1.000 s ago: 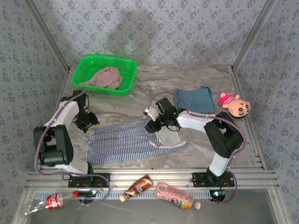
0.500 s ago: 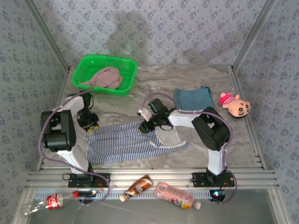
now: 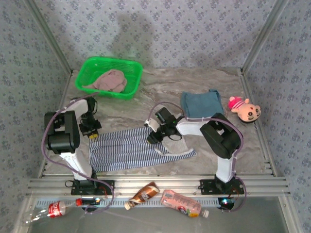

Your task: Fold and stack the tank tops

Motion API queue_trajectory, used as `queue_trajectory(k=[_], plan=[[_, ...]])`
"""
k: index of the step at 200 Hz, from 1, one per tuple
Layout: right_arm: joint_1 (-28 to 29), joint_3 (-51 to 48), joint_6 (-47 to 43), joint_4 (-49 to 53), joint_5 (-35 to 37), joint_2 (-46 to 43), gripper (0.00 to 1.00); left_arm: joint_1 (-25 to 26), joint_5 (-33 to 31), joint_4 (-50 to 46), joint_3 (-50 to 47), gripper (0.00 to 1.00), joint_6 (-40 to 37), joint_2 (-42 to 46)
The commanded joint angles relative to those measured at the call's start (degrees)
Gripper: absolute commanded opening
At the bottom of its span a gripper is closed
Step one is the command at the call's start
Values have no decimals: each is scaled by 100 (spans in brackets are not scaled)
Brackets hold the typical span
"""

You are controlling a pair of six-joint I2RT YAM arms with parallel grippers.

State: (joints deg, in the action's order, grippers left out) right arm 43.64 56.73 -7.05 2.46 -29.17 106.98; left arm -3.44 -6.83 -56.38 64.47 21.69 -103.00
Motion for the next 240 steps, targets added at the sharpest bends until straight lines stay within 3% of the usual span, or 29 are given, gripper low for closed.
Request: queue_trajectory(k=[1,18,88,104,149,195,217,240], plan=[[49,-309,-182,419,175,-237,23,-196,-414,-297,105,4,-241,-15],[32,-458,-198,400,191,-363,20,-304,-482,-276,64,0,-325,42],[56,-562,-490,580,234,-555,18,-476,-918,-431,267,2,-427,44],[55,-570,-482,563,163,-574,18,-515,-807,-470,298,13,-382,121],[-191,-305,35,365,-330,-969,21,-259,-199,-913,475,30,59,571],[-977,106,1666,638,557,-1092,32,277,982,-660,129,33,762,1028],[-1258,139,2310,956,1119,-1135,33,480,1116,-313,-142,33,871,916],[-1402,199,2415,1112,1699,-1134,35,483,1146,8,-501,33,854,765]])
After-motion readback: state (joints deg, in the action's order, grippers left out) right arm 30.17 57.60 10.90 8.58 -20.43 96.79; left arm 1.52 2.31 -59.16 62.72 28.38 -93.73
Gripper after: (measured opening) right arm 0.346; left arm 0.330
